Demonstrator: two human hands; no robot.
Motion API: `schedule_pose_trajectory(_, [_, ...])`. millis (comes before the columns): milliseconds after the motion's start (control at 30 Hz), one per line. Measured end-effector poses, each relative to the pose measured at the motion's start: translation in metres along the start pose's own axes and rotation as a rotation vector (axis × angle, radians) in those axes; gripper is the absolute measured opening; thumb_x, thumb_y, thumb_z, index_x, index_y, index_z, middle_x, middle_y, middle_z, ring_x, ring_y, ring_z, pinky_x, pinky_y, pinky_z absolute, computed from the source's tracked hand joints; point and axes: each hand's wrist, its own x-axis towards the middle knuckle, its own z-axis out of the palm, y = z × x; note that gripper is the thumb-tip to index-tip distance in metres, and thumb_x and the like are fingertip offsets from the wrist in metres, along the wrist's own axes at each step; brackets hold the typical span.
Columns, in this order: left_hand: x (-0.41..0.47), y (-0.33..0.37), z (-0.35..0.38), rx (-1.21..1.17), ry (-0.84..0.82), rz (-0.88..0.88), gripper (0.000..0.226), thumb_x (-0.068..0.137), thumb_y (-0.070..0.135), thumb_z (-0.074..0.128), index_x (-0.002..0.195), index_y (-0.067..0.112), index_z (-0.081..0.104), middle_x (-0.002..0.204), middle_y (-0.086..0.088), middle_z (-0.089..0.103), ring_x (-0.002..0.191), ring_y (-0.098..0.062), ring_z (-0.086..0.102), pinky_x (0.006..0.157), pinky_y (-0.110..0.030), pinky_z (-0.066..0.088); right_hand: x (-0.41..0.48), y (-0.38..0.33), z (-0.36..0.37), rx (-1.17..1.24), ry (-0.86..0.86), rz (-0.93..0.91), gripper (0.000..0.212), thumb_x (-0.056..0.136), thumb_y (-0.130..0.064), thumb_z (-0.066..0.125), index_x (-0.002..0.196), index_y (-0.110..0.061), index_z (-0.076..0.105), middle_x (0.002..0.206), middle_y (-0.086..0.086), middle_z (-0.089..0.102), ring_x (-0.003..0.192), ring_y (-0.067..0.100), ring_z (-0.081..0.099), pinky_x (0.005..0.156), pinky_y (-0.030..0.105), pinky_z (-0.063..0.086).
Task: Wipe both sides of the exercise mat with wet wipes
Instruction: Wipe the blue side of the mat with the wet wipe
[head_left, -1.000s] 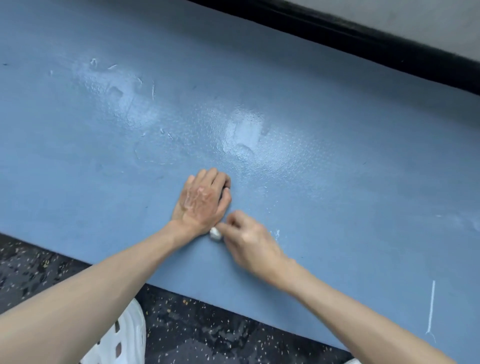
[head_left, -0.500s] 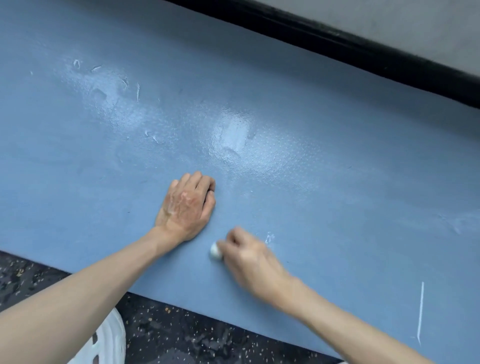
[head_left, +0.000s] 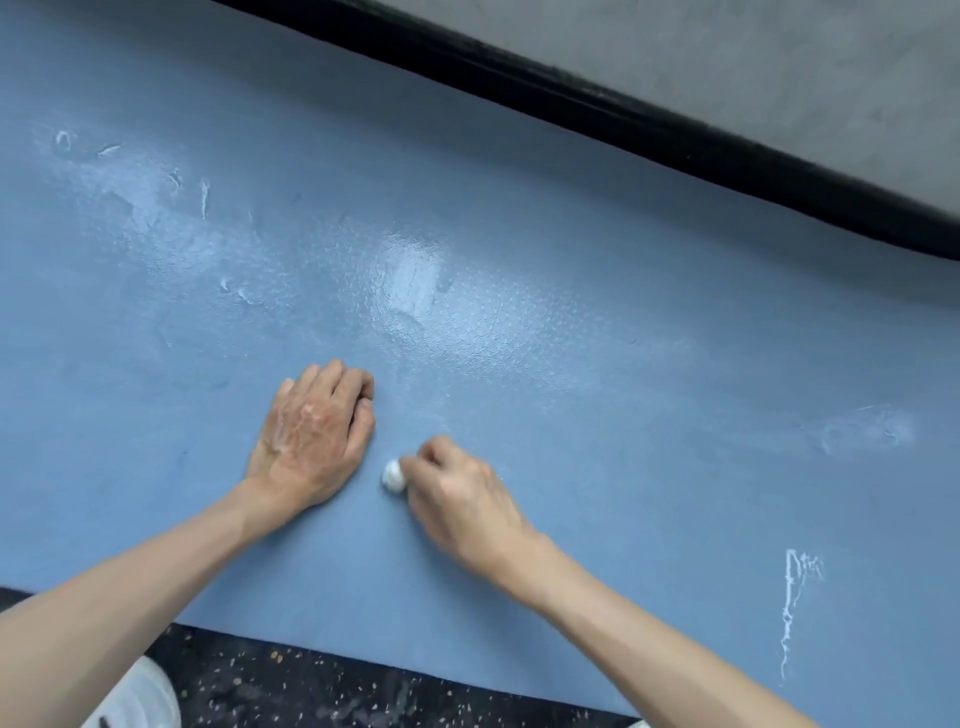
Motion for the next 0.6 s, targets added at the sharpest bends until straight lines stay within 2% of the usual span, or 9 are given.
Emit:
schedule_pose_trajectory(100, [0.001,0.000,-0.001,0.007,-0.013,0.000,0.016,0.089,0.028,0.038,0.089,0.018,0.050,0.083,-0.003,0.049,0.077,-0.028,0.046,0.069,-0.043,0.037,0.040,0.018,-0.023,-0.040,0.135,0.144,0.016,0.090,-0.005,0.049,0.097,-0.004,0.064,0.086,0.017,0.055,0.067,0.038,0.055,0.055,0.031,0.036])
schedule_pose_trajectory(167, [0.001,0.000,-0.001,0.008,-0.016,-0.009,0.017,0.089,0.028,0.038,0.089,0.018,0.051,0.082,-0.003,0.049,0.076,-0.028,0.047,0.069,-0.043,0.037,0.050,0.022,-0.030,-0.041,0.163,0.165,0.019,0.090,-0.003,0.050,0.100,-0.007,0.066,0.090,0.016,0.056,0.072,0.038,0.057,0.059,0.033,0.041])
schedule_pose_trajectory(267, [0.001,0.001,-0.003,0.001,-0.024,-0.014,0.019,0.089,0.029,0.037,0.088,0.017,0.052,0.082,-0.003,0.049,0.076,-0.029,0.048,0.069,-0.044,0.038,0.025,0.012,-0.020,-0.042,0.051,0.063,0.020,0.090,-0.007,0.051,0.103,-0.014,0.064,0.090,0.012,0.049,0.069,0.034,0.053,0.059,0.035,0.043])
schedule_pose_trajectory(367, [0.001,0.001,-0.004,0.004,-0.026,-0.007,0.021,0.089,0.029,0.036,0.088,0.016,0.053,0.081,-0.005,0.050,0.075,-0.031,0.049,0.067,-0.044,0.039,-0.033,-0.008,-0.001,0.034,-0.195,-0.129,0.026,0.087,-0.001,0.053,0.109,-0.013,0.058,0.090,0.010,0.041,0.067,0.028,0.042,0.056,0.035,0.037])
schedule_pose_trajectory(467, [0.001,0.001,-0.004,0.001,-0.015,-0.011,0.021,0.089,0.028,0.036,0.088,0.015,0.053,0.081,-0.005,0.049,0.074,-0.030,0.048,0.067,-0.044,0.038,-0.067,-0.023,0.006,0.109,-0.386,-0.217,0.026,0.090,0.002,0.050,0.113,-0.009,0.055,0.093,0.012,0.037,0.072,0.025,0.034,0.060,0.037,0.035])
schedule_pose_trajectory(533, [0.001,0.001,-0.004,0.006,-0.014,-0.010,0.021,0.089,0.028,0.037,0.088,0.015,0.053,0.081,-0.005,0.050,0.074,-0.030,0.048,0.067,-0.044,0.038,-0.059,-0.023,0.000,0.125,-0.377,-0.223,0.022,0.091,0.000,0.050,0.110,-0.010,0.057,0.094,0.012,0.039,0.074,0.022,0.032,0.062,0.034,0.032])
schedule_pose_trajectory(600, [0.001,0.002,-0.004,0.005,-0.019,-0.009,0.022,0.089,0.029,0.036,0.088,0.015,0.053,0.082,-0.006,0.052,0.076,-0.031,0.049,0.067,-0.044,0.038,-0.031,-0.015,-0.012,0.124,-0.254,-0.160,0.016,0.095,-0.009,0.047,0.098,-0.018,0.059,0.093,0.010,0.043,0.076,0.023,0.037,0.065,0.032,0.031])
